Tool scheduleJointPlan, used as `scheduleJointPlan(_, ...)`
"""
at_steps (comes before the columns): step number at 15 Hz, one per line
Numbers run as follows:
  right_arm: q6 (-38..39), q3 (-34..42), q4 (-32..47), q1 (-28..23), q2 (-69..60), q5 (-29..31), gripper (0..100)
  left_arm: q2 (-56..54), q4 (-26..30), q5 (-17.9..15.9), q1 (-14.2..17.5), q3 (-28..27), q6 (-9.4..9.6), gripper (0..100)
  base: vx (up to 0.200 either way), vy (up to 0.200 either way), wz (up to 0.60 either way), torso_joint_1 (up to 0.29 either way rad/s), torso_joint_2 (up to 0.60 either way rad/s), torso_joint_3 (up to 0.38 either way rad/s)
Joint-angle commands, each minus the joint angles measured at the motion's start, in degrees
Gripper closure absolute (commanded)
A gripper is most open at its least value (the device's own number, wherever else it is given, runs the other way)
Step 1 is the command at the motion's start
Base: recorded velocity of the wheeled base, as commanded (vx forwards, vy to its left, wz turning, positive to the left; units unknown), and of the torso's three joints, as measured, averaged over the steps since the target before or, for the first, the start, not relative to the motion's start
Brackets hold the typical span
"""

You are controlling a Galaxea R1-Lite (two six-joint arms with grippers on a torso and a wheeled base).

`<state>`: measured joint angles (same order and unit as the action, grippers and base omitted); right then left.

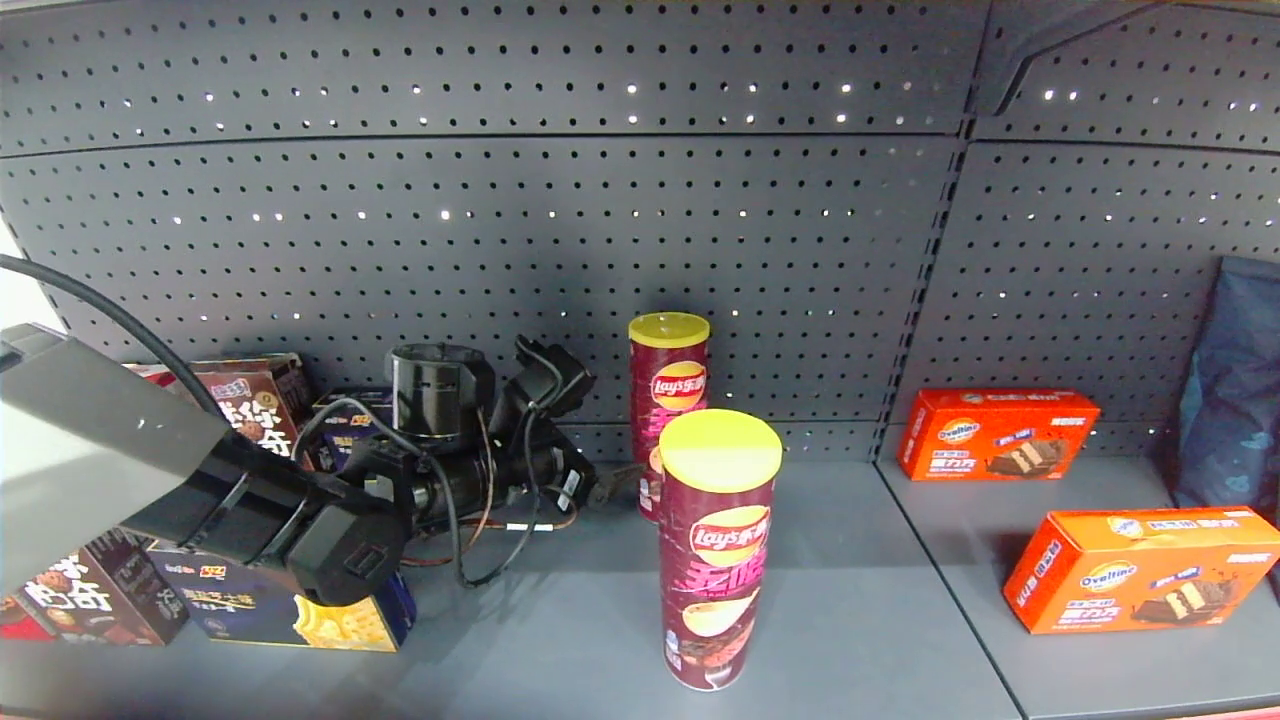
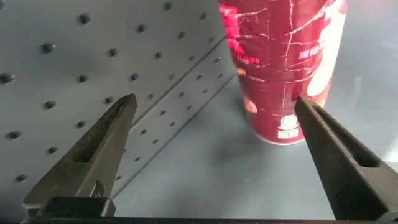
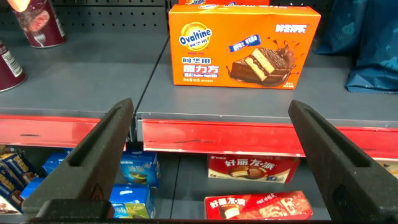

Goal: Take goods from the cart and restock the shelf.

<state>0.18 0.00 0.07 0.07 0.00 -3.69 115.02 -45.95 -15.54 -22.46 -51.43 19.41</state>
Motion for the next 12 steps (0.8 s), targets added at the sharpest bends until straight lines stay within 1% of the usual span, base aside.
scheduleJointPlan(1, 0.0, 0.0, 0.0, 0.0, 0.0, 0.0, 0, 0.0, -0.1, 0.0, 0.3, -0.1, 0.02, 0, 0.0, 0.0, 0.0, 0.0, 0.0, 0.0)
scheduleJointPlan(7, 0.0, 0.0, 0.0, 0.0, 0.0, 0.0, 0, 0.0, -0.3, 0.8, 2.0, -0.2, 0.02, 0, 0.0, 0.0, 0.0, 0.0, 0.0, 0.0)
scheduleJointPlan(12, 0.0, 0.0, 0.0, 0.0, 0.0, 0.0, 0, 1.4, -0.3, 1.5, 2.1, -0.7, 0.02, 0, 0.0, 0.0, 0.0, 0.0, 0.0, 0.0)
